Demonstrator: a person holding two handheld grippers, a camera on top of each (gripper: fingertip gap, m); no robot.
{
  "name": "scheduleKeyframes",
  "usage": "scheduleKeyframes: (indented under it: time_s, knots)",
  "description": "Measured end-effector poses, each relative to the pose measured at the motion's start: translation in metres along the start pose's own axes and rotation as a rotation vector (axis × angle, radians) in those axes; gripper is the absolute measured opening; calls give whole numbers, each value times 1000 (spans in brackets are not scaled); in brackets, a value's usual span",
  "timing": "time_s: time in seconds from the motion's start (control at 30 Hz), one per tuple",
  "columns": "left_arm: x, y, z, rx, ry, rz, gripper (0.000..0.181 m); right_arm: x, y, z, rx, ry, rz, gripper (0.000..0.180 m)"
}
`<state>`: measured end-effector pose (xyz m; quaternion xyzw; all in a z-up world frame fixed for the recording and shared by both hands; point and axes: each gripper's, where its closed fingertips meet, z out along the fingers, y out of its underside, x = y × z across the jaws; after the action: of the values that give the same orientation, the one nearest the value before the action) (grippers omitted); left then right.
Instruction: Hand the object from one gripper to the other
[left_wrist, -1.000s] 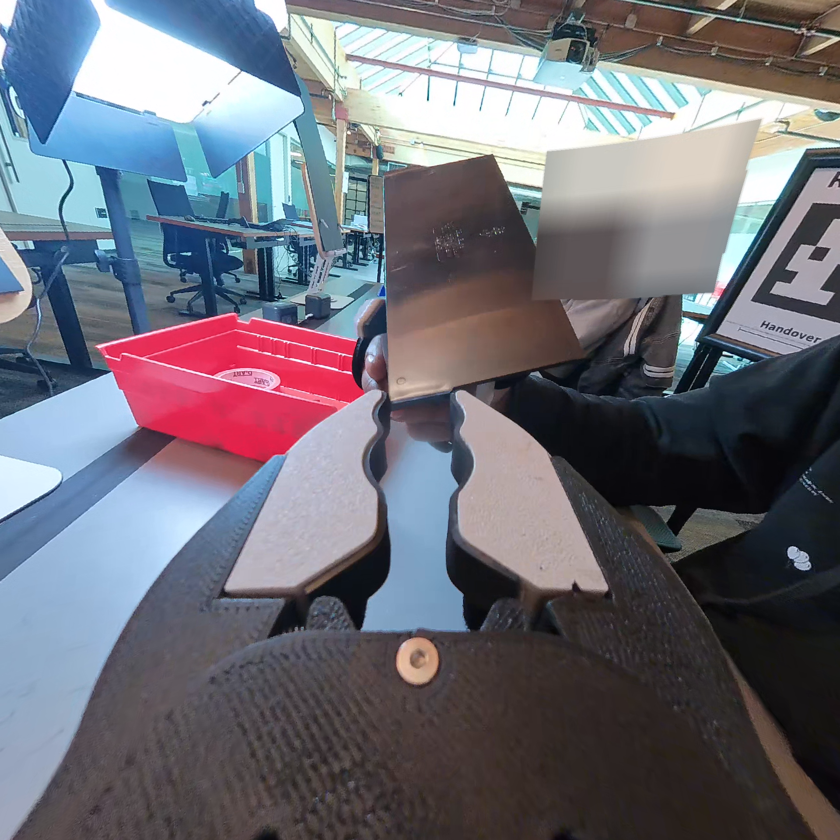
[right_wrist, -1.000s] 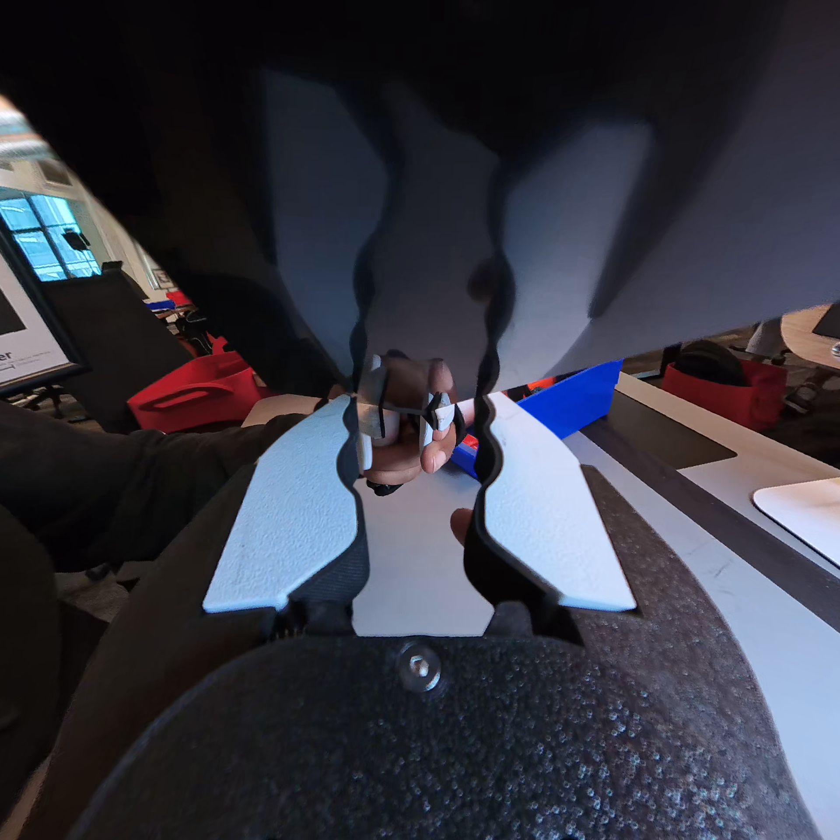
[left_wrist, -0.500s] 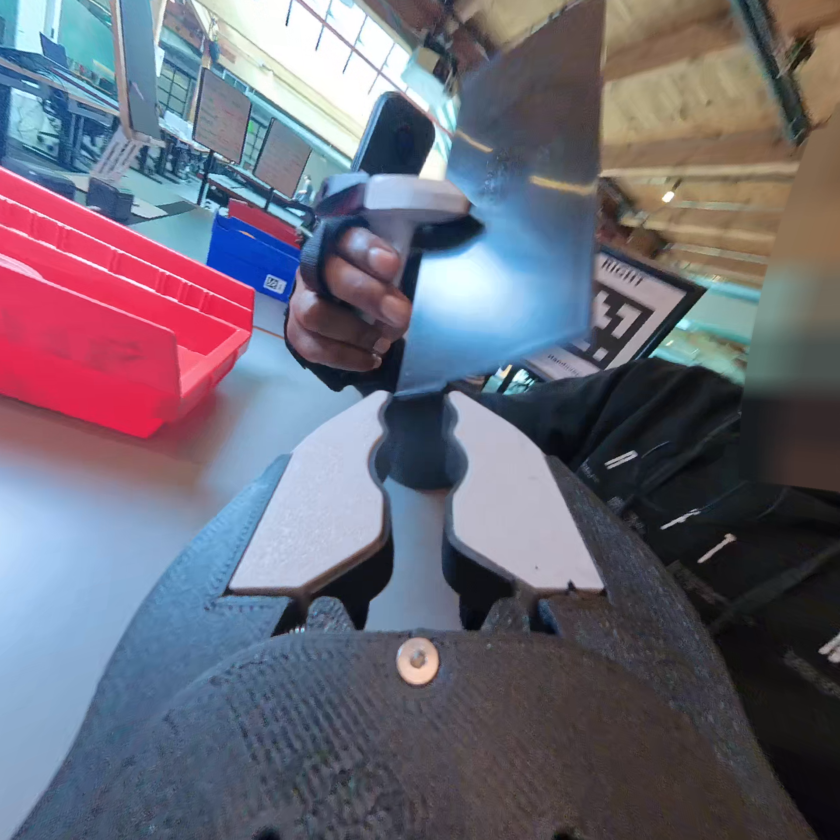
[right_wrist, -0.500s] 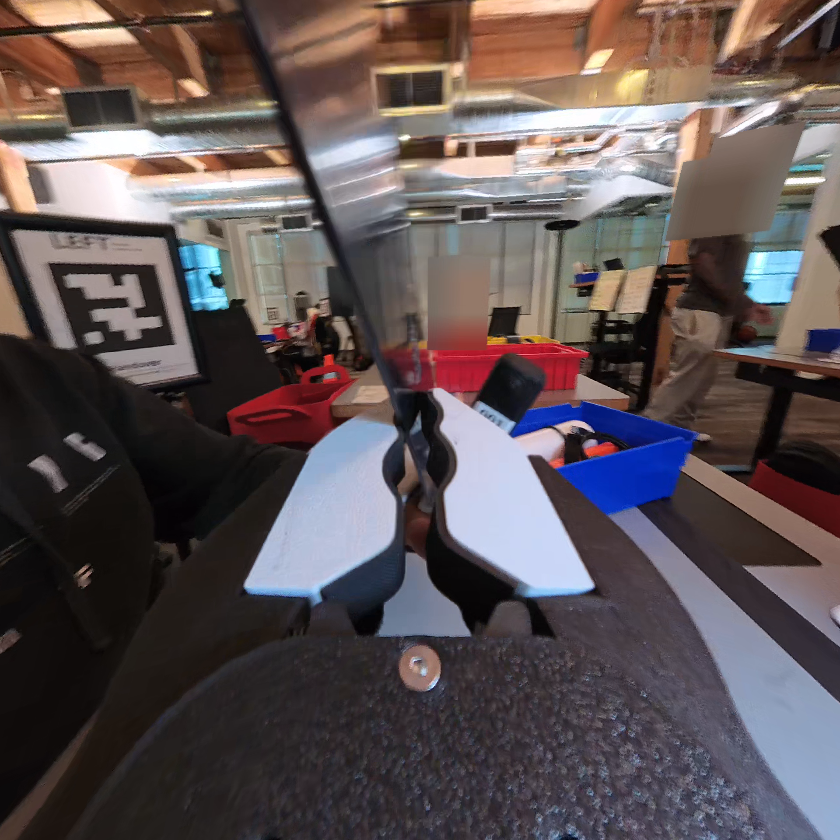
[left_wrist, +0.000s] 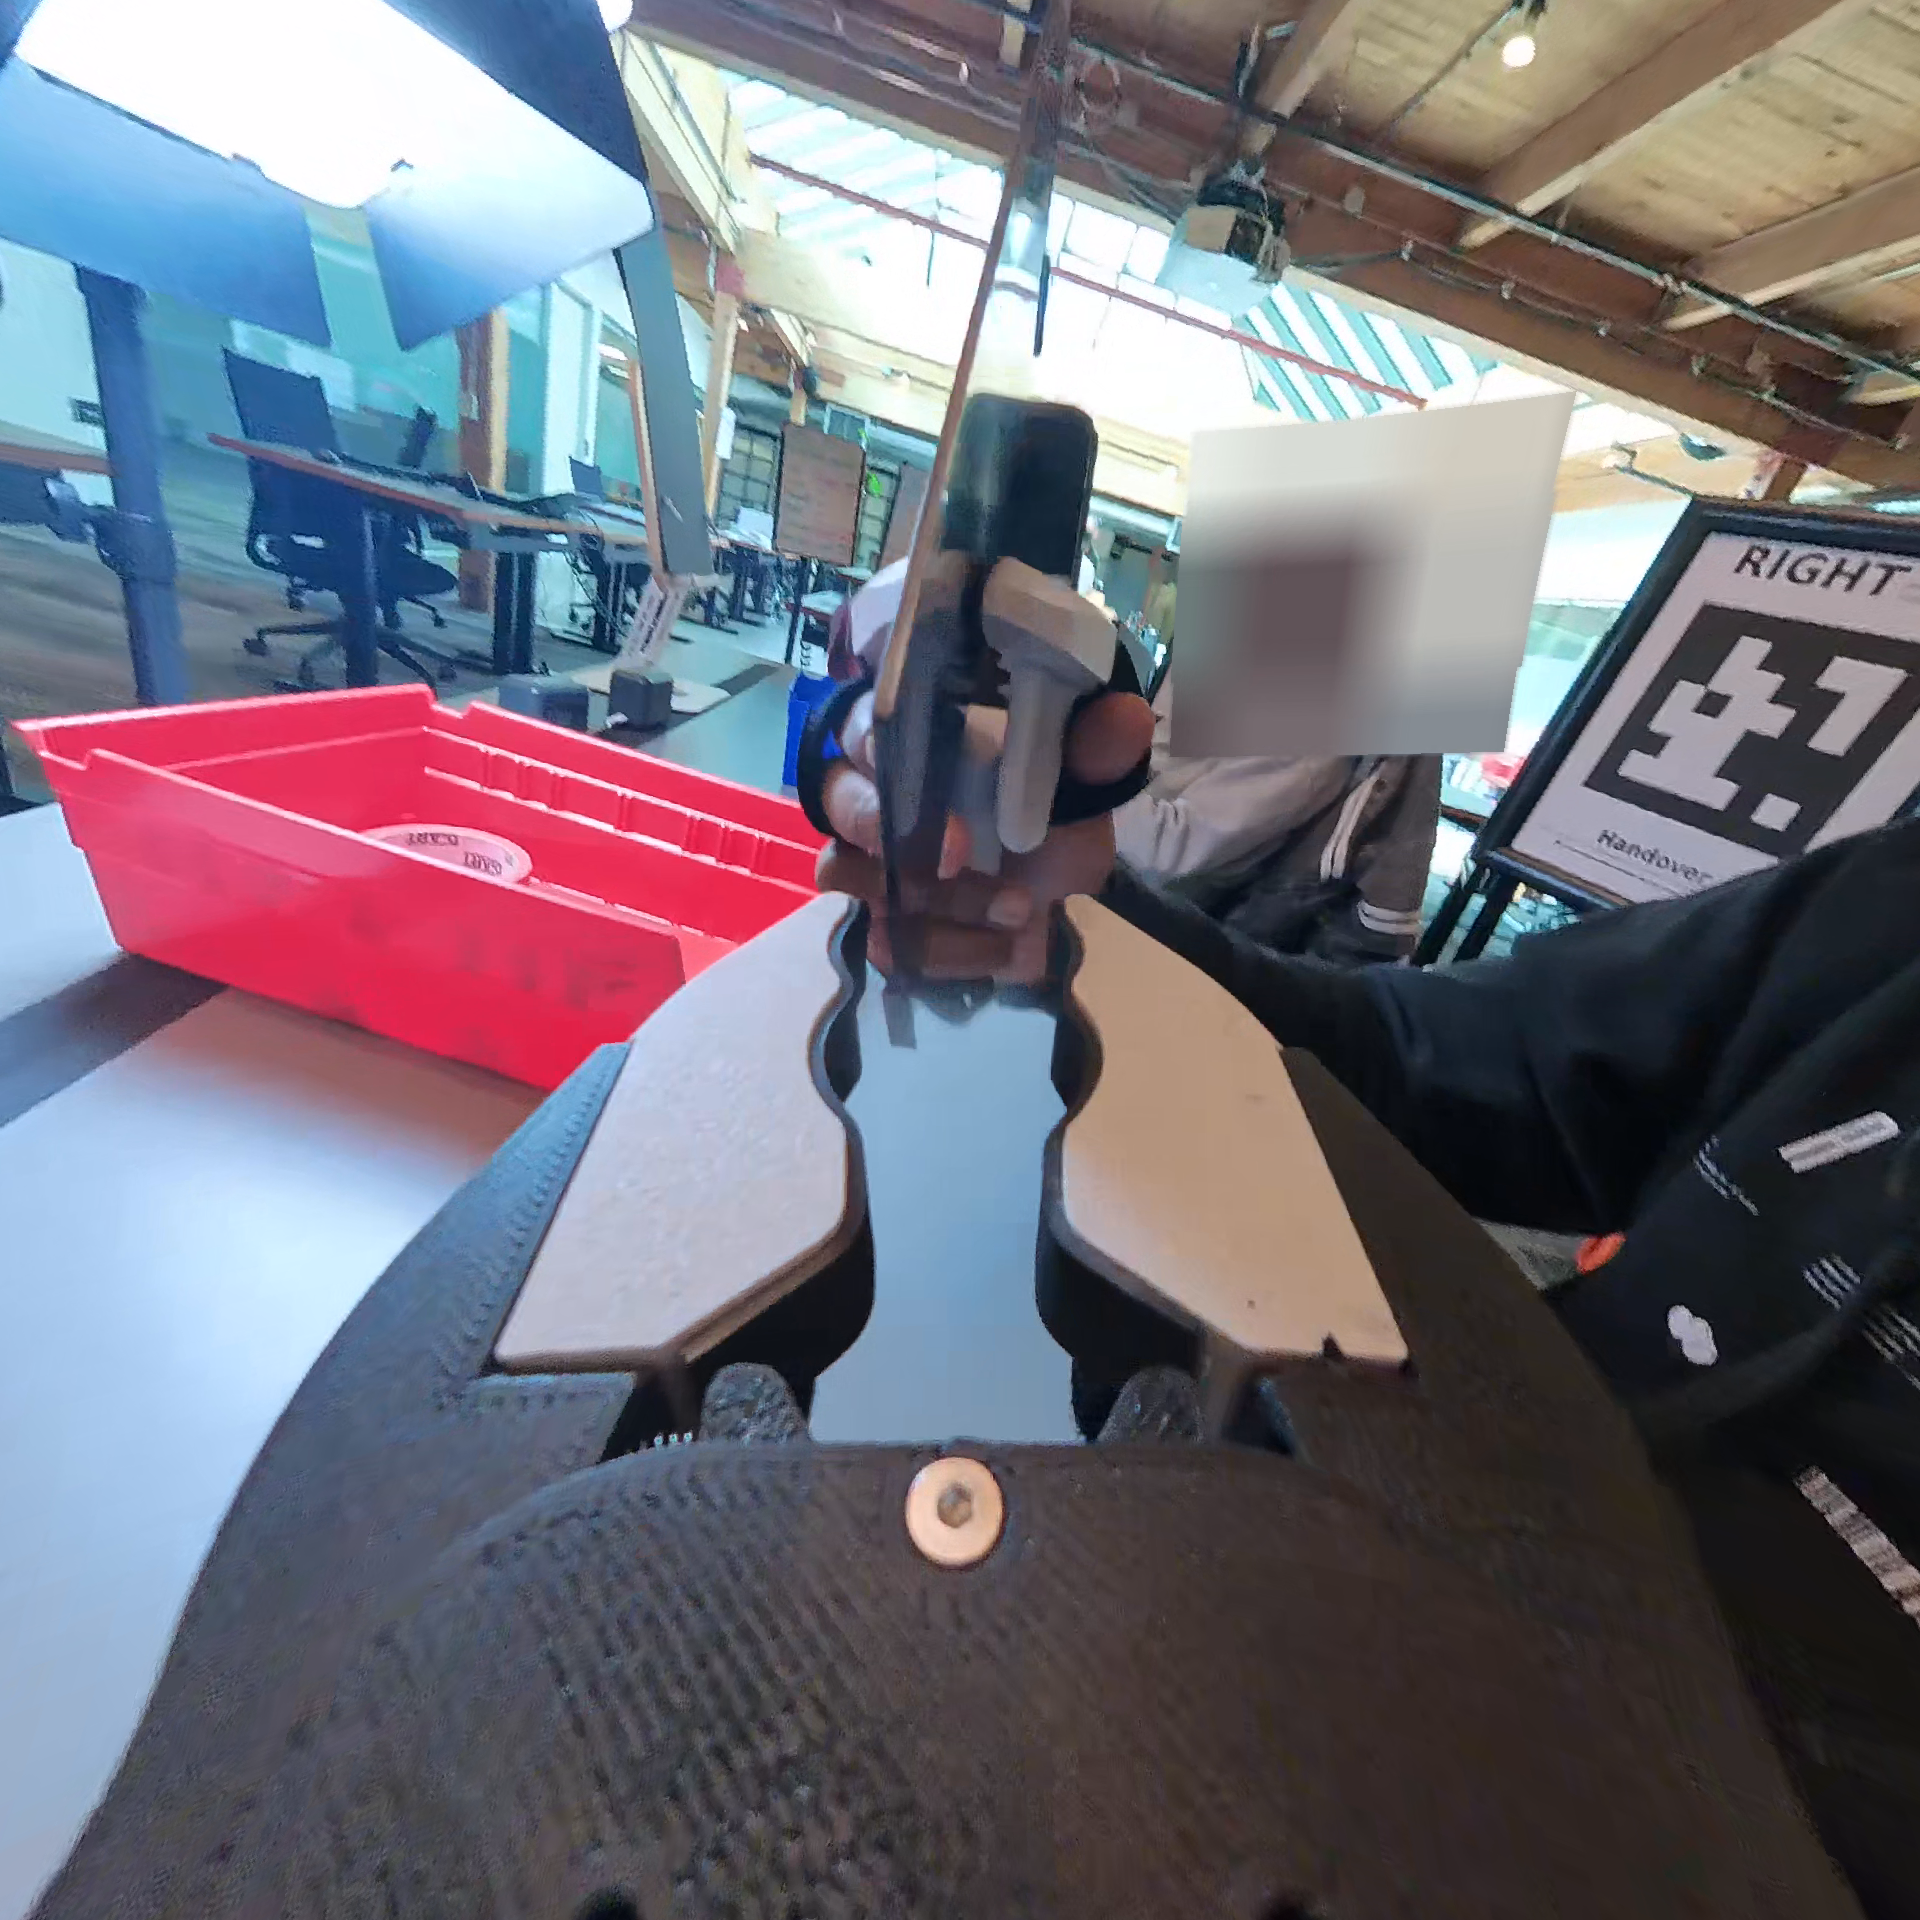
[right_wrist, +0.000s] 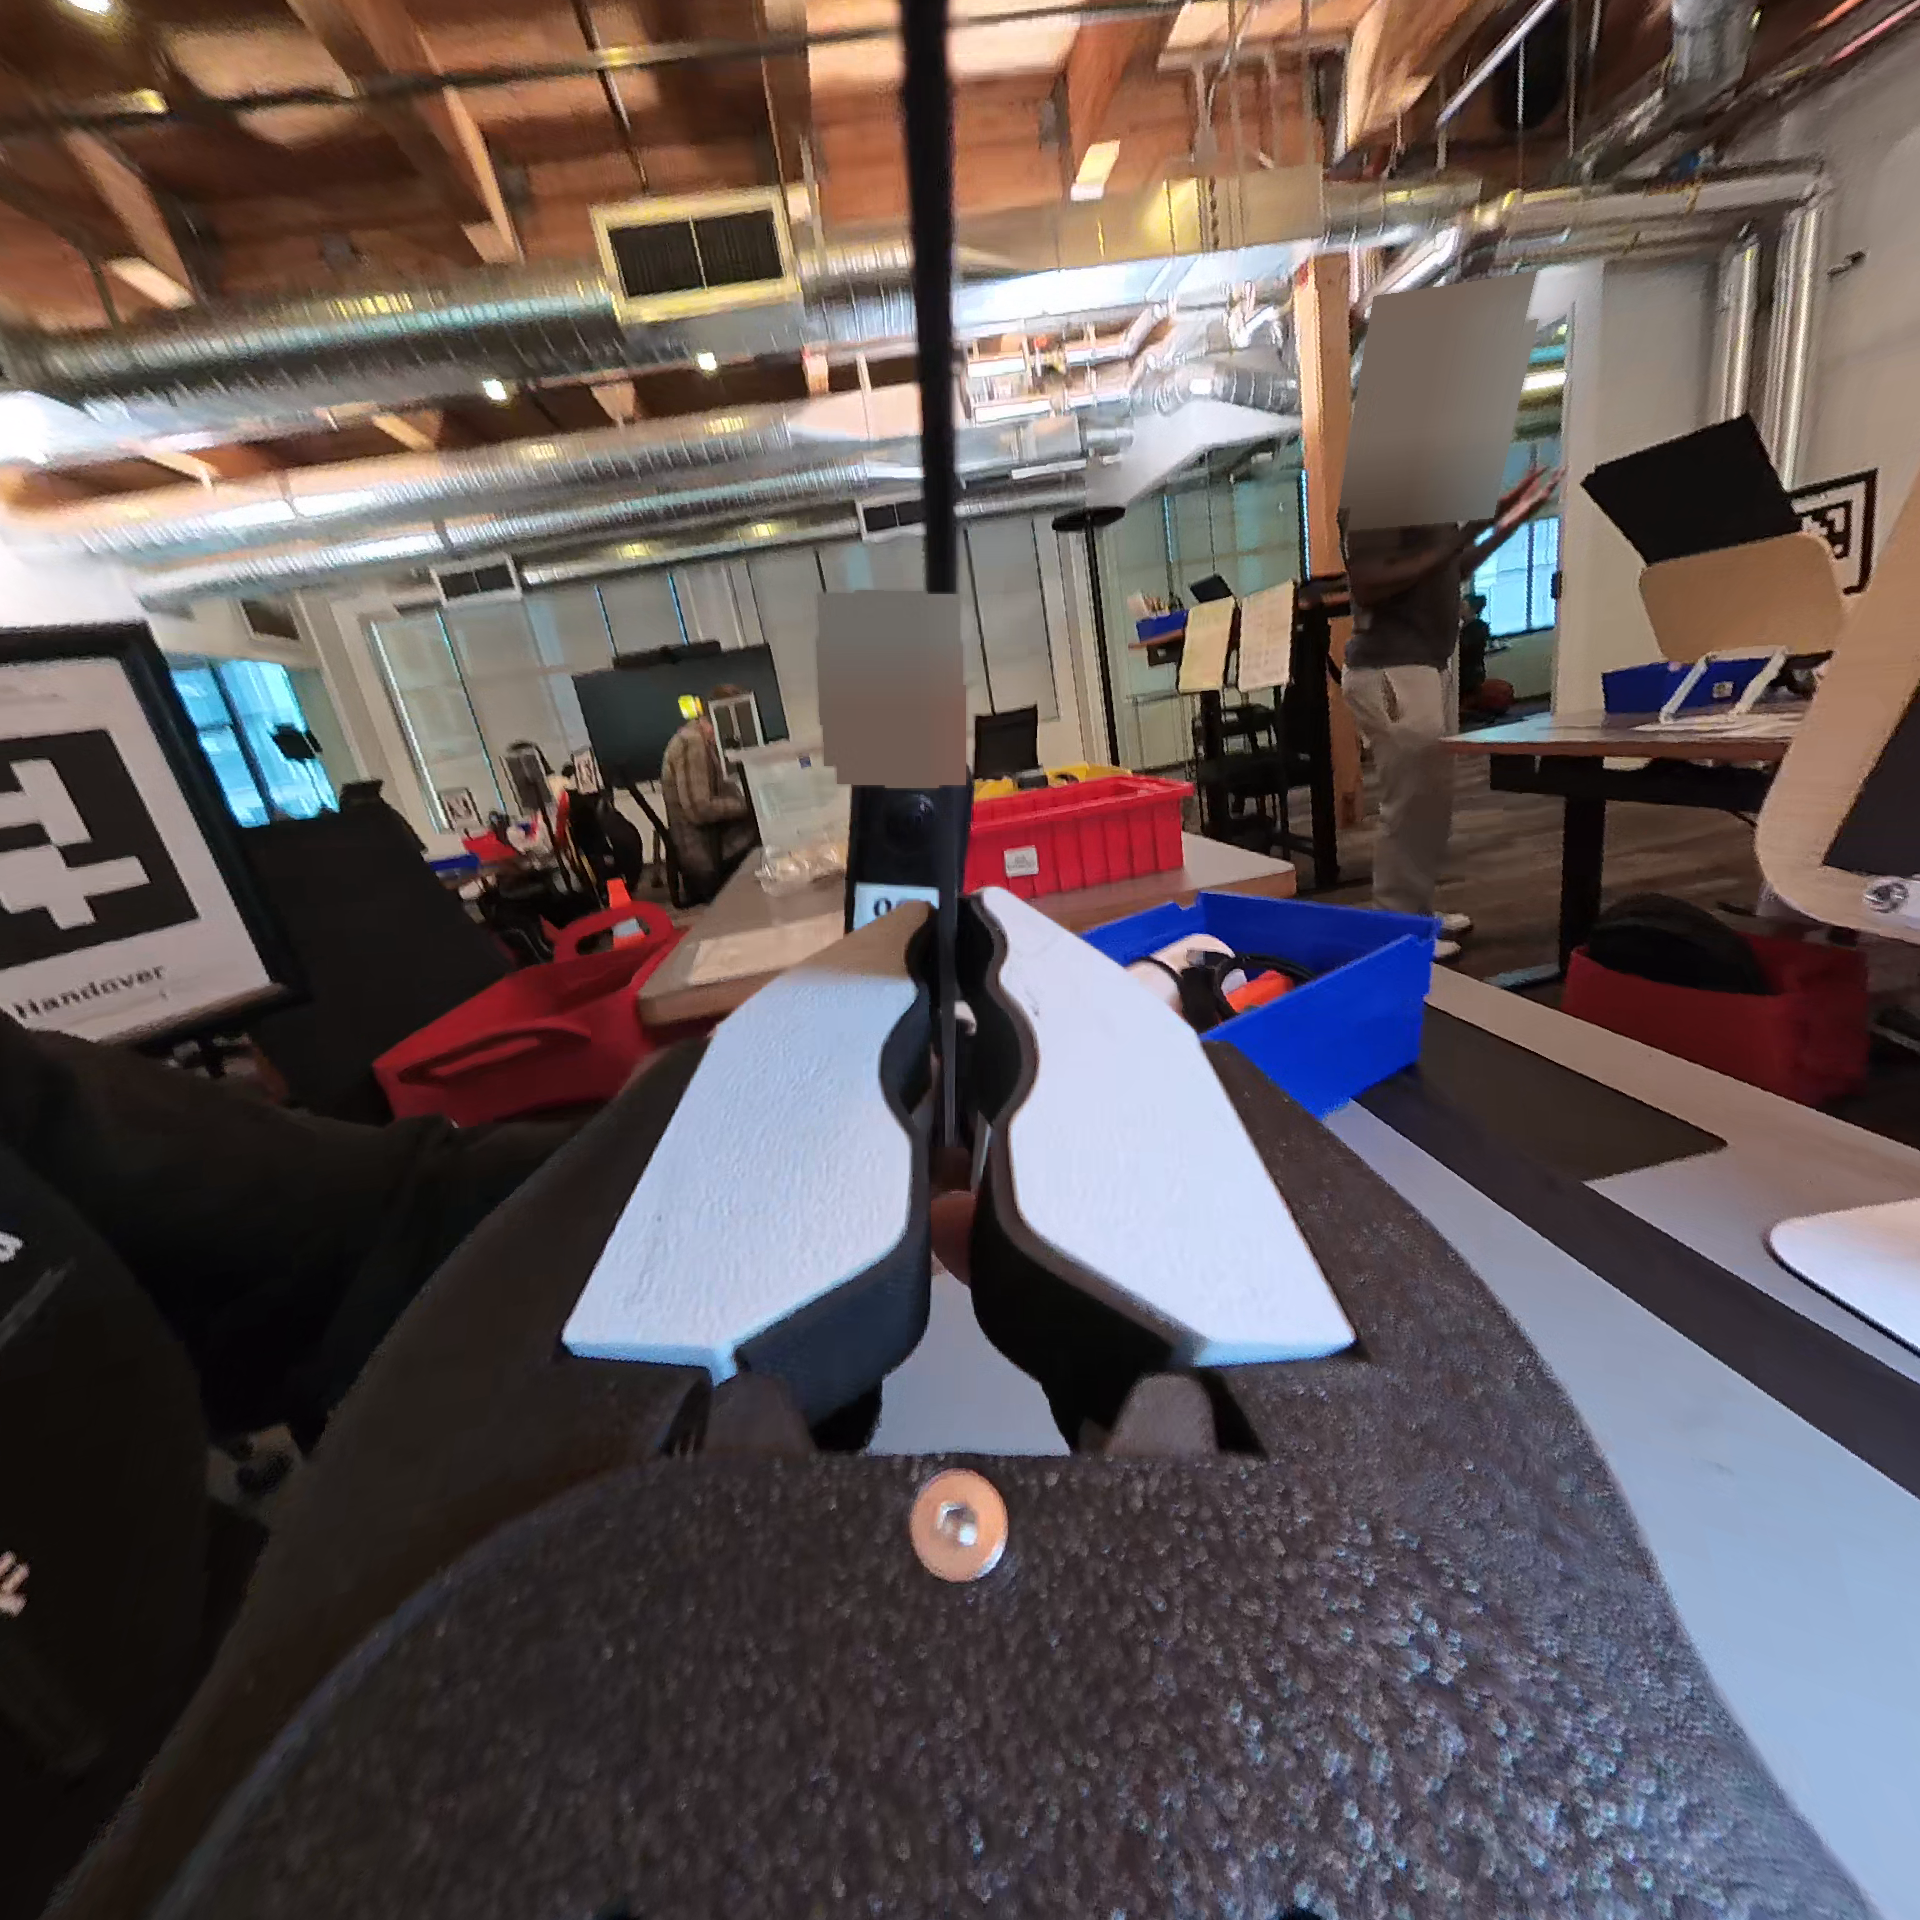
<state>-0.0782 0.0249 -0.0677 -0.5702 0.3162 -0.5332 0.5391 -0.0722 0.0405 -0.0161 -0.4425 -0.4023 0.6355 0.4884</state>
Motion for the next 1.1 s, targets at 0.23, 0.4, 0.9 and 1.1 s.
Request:
scheduleKeyframes:
  time_s: [0.23,0.4,0.9,1.1]
  knots:
    - [12,-42,-12,214,41,-71,1,-11,-19,3,161,-14,34,17]
    - [8,-54,-23,294,33,-88,1,-6,-22,0,213,10,45,29]
    - [21,-70,-12,431,7,-70,4,-22,-26,17,311,84,-18,3]
    - [39,-103,-2,545,-30,58,26,-32,-48,34,389,51,7,2]
